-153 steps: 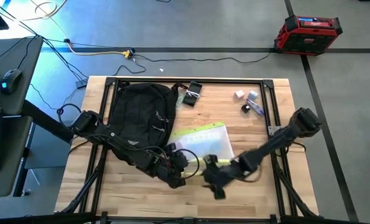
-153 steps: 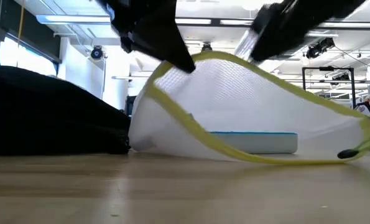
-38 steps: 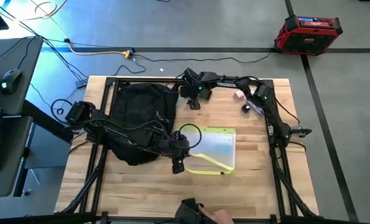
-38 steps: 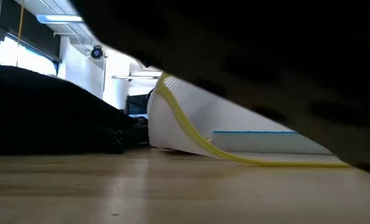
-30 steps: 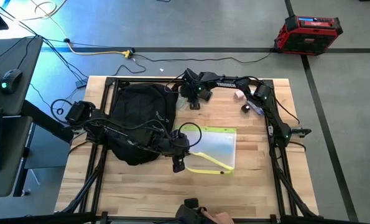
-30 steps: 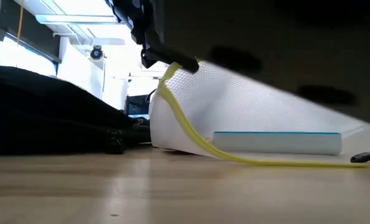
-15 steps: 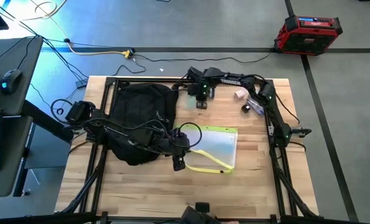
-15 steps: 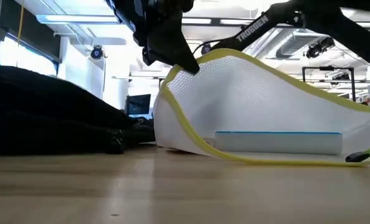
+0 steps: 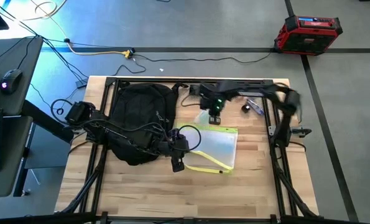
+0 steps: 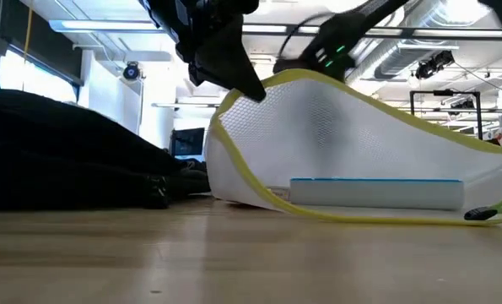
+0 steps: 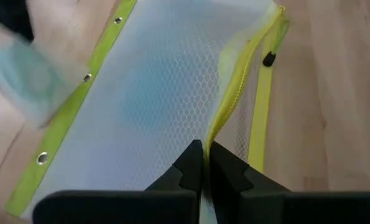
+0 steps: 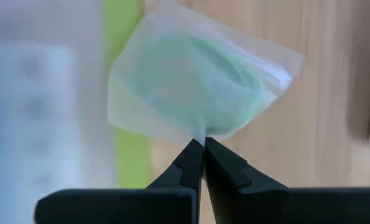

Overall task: Unpack backpack
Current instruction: Put the packed earphones into the transparent zip bag

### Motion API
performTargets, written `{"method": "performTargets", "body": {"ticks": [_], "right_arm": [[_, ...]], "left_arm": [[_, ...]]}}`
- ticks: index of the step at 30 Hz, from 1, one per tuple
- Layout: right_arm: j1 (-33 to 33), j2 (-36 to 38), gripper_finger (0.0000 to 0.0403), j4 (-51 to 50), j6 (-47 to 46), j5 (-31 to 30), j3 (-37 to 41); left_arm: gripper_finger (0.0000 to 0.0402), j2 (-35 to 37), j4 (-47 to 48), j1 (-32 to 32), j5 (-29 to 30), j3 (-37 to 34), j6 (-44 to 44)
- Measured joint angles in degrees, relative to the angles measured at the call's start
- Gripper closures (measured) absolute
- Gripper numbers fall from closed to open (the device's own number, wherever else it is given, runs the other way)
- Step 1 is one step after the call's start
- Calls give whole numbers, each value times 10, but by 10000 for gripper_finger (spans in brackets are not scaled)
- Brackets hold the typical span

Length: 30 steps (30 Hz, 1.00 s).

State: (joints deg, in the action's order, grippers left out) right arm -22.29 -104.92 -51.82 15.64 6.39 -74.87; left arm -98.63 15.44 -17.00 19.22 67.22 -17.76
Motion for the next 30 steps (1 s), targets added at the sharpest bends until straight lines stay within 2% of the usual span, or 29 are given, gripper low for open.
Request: {"method": "performTargets", "body": {"ticks": [6,9,13,17,21,26,30], "right_arm": [[97,187,403,83,-153,-31,169],[180,263,403,124,-251,-49,222],[314,325,403,171,-382,-115,251],[447,328,403,221,-475,-199,246],[542,304,403,305,-526,-272,242],[601,258,403,440,-528,-284,242],[602,202,403,508,-527,-287,242]], "left_arm": [[402,0,2,-18,30,0,1],[402,0,2,-24,48,0,4],[402,-4,3,-26,56,0,14],[402,-9,1,-27,71,0,14],[402,-18,2,-30,98,0,4],[402,-24,0,-35,100,0,-15],[402,-26,0,-40,105,-1,-17]]}}
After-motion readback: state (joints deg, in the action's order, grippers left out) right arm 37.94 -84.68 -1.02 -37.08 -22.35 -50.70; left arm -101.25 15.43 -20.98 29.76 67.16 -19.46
